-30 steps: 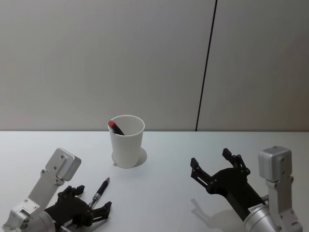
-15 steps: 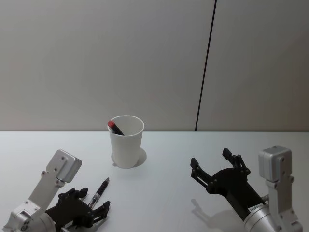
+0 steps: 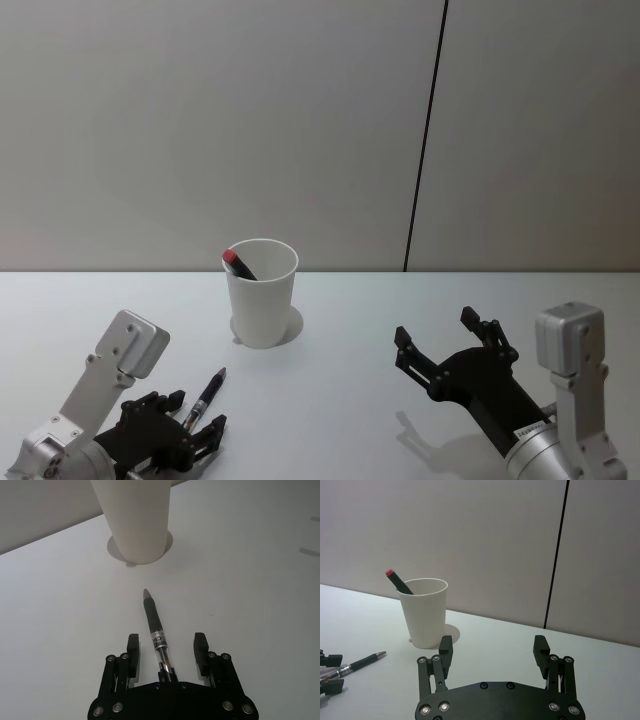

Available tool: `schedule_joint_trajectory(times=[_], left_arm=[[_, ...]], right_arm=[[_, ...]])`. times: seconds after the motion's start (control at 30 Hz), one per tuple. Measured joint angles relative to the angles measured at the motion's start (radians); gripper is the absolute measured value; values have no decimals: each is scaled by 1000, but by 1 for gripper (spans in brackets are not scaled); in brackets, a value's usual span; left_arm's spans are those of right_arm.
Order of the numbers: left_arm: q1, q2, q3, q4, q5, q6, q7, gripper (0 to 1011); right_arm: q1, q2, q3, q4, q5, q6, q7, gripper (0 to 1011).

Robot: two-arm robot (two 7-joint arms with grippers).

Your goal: Place the pen into the pen holder.

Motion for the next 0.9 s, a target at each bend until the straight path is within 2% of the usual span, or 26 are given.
schedule_joint_trajectory(times=[0.9], left_arm=[[1, 0, 0, 1, 1, 1, 0, 511]], right_arm=[[0, 0, 0, 0, 0, 0, 0, 1001]])
